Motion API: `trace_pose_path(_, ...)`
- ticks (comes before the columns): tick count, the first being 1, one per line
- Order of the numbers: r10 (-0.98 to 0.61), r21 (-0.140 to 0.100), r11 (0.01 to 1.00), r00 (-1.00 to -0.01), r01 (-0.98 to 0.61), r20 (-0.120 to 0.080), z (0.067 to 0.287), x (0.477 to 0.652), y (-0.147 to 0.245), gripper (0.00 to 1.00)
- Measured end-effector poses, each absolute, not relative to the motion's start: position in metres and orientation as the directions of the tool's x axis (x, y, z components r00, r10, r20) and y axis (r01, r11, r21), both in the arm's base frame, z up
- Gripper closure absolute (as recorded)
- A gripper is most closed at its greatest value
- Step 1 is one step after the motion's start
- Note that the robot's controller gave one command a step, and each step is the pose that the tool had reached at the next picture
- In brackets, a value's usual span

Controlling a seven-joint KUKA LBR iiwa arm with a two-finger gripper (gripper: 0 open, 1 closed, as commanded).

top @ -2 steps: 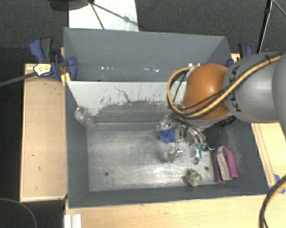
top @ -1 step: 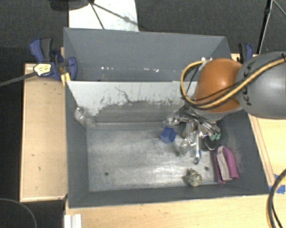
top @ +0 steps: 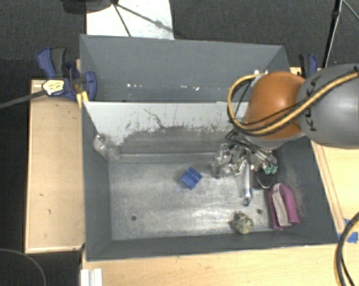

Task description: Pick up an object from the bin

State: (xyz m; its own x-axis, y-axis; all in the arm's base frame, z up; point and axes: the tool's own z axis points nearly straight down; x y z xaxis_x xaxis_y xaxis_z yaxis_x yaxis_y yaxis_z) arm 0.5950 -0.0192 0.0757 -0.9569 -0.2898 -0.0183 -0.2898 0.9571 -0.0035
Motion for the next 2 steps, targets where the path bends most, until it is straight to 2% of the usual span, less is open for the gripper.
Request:
trace_pose_path(1, -0.190, -0.001, 0.982, -0.982, -0.190, -0.007, 0.1668, 0.5370, -0.0195, 1.00)
trace_pose_path(2, -0.189, 0.001, 0.982, -0.982, -0.189, -0.001, 0.1627, 0.5367, -0.0193, 0.00)
